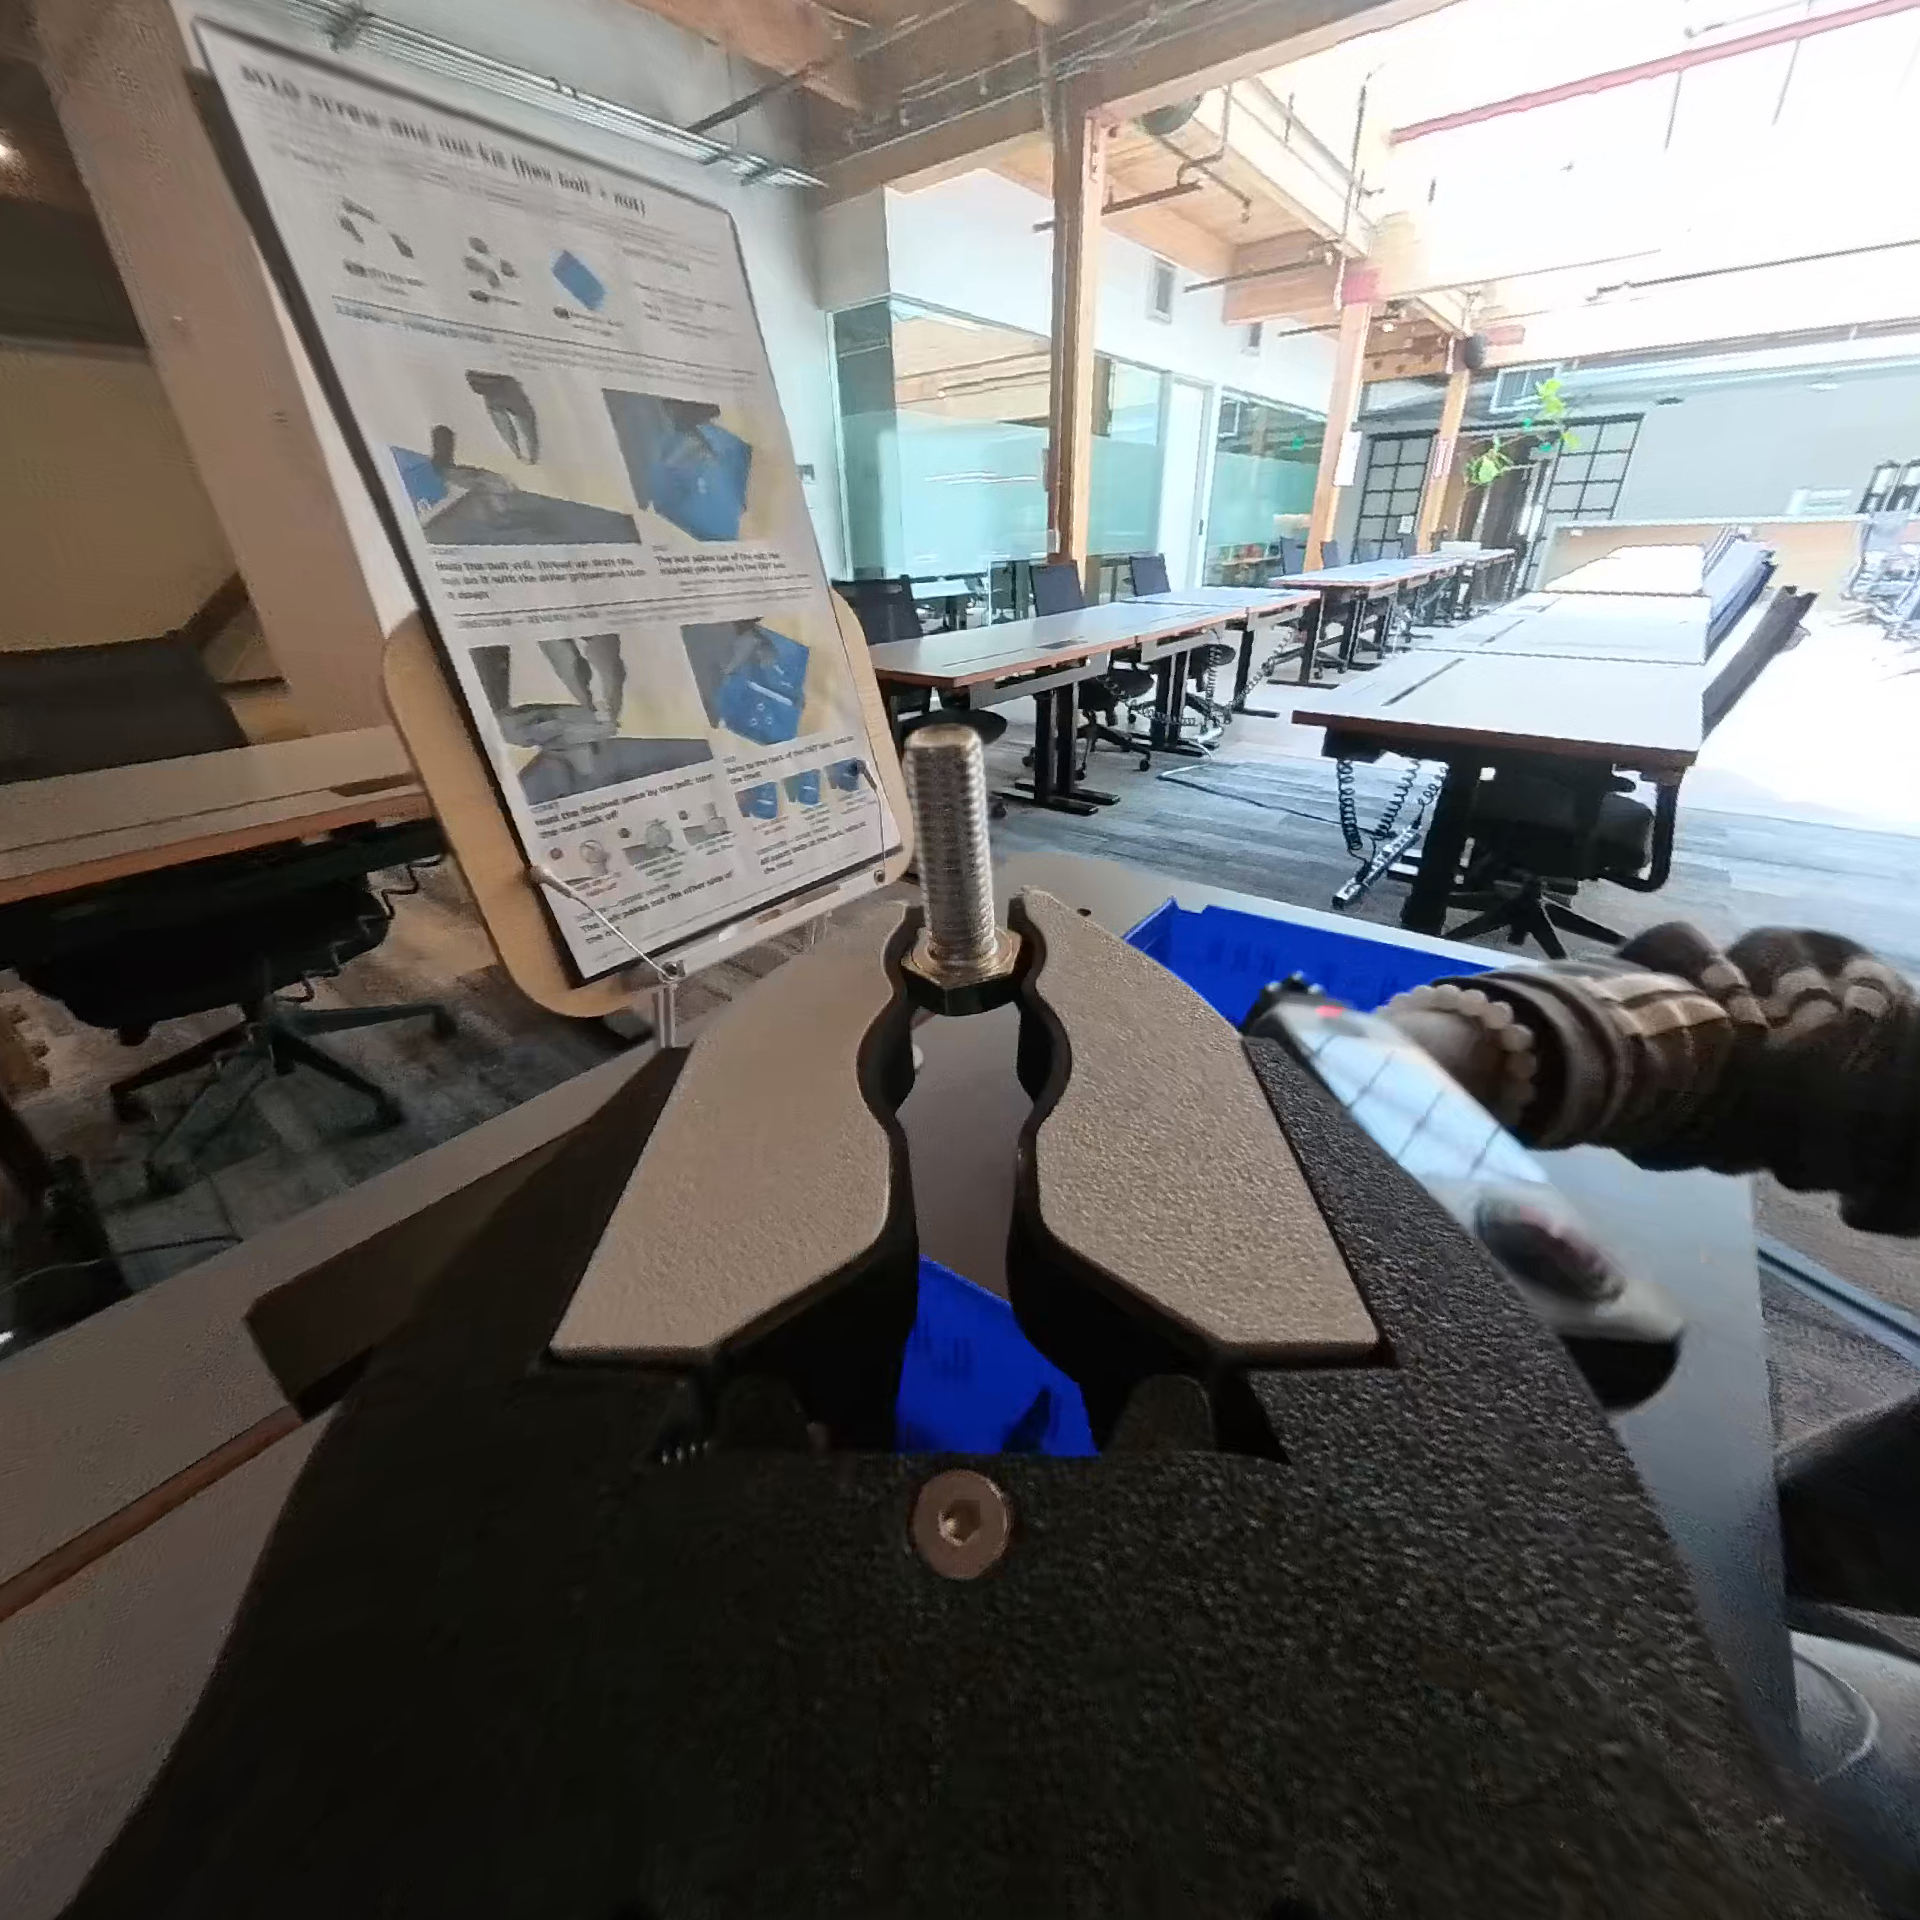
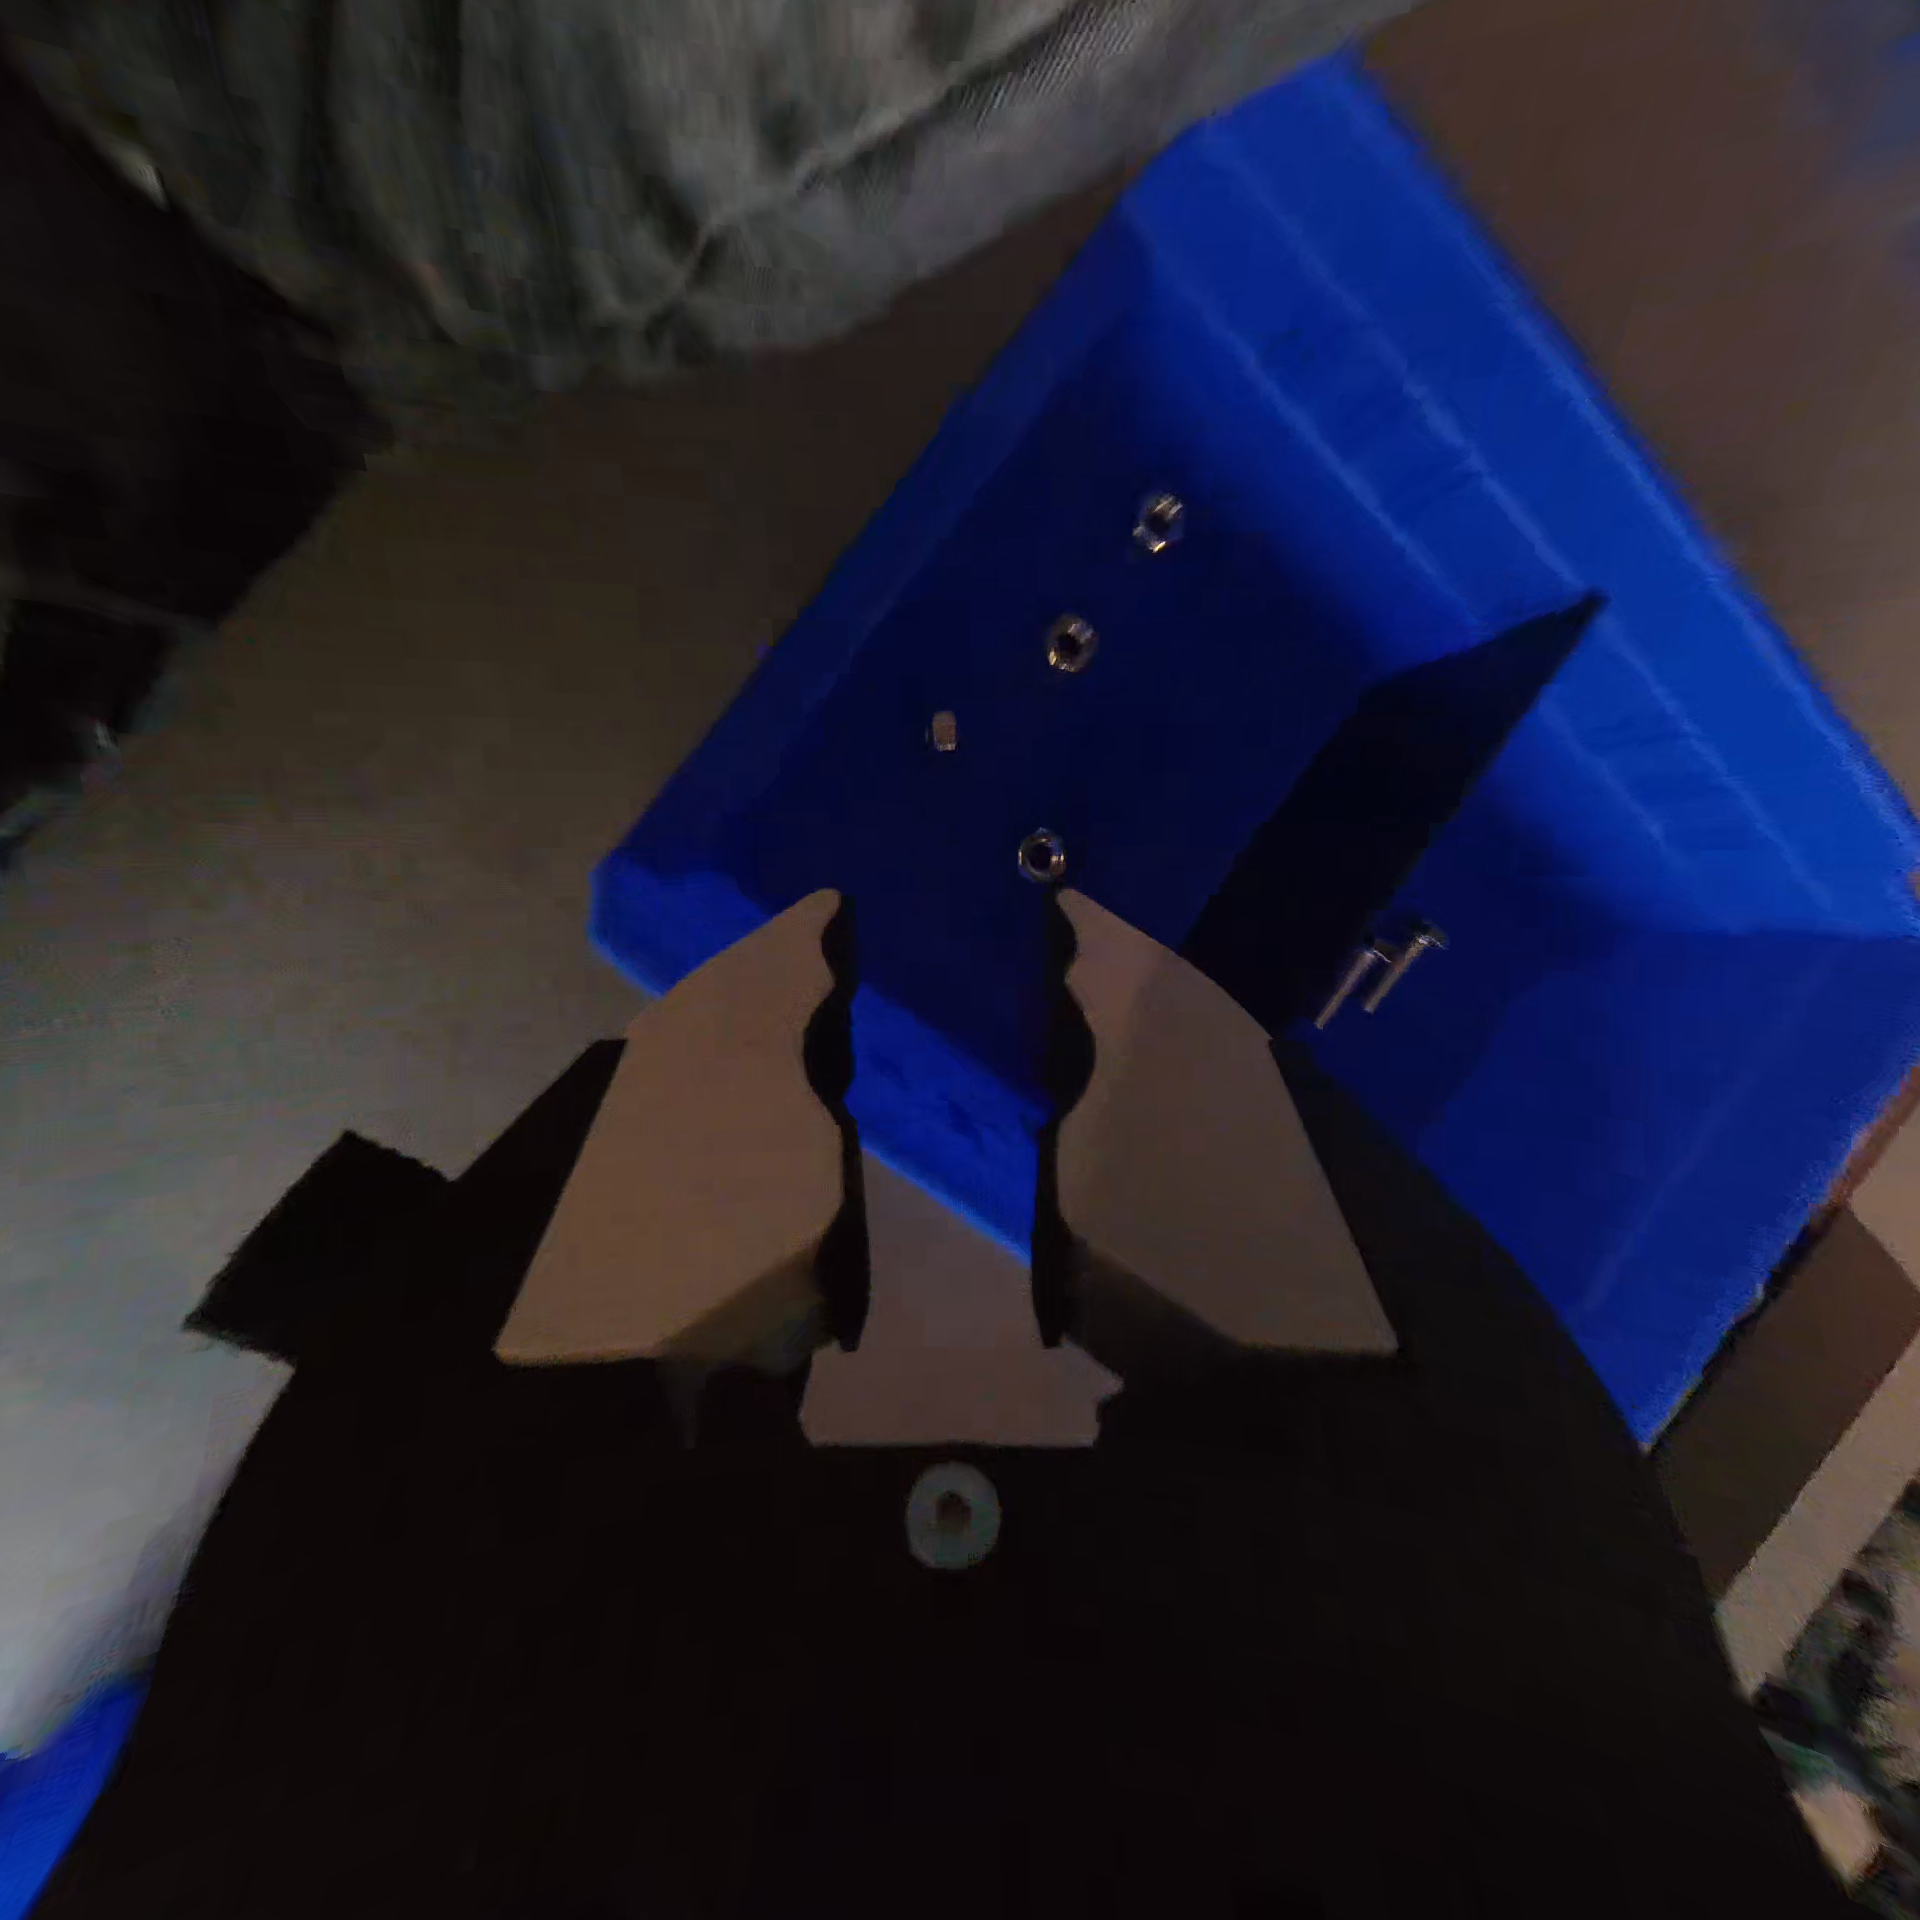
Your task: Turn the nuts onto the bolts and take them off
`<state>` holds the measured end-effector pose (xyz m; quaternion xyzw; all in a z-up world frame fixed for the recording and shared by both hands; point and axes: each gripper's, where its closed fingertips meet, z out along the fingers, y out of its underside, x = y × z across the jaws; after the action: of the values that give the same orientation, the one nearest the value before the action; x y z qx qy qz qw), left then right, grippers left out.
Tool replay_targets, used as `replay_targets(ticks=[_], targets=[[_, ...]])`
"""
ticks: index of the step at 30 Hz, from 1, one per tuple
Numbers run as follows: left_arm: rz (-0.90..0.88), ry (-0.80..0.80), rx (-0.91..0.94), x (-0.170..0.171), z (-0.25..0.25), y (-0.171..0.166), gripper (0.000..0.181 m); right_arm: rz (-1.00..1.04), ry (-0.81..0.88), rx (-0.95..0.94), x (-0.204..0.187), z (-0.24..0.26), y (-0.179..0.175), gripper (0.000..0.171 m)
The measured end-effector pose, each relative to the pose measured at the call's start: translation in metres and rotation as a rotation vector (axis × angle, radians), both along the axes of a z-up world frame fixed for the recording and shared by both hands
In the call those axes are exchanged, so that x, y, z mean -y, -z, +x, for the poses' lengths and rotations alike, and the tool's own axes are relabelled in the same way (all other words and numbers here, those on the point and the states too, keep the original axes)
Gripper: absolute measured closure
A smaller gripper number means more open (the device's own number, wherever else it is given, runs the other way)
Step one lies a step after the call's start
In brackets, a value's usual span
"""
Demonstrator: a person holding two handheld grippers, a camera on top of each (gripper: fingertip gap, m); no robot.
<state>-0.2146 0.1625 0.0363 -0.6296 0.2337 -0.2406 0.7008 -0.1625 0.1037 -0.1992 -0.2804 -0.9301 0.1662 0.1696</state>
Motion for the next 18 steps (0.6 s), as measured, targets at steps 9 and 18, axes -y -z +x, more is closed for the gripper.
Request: replay_targets(ticks=[9, 18], targets=[[0.055, -0.036, 0.031, 0.017, -0.035, -0.007, 0.166, 0.2, -0.161, 0.294, -0.011, -0.033, 0.038, 0.134], [0.074, -0.025, 0.015, 0.026, -0.037, -0.009, 0.166, 0.347, -0.237, 0.409, -0.019, -0.041, 0.084, 0.137]])
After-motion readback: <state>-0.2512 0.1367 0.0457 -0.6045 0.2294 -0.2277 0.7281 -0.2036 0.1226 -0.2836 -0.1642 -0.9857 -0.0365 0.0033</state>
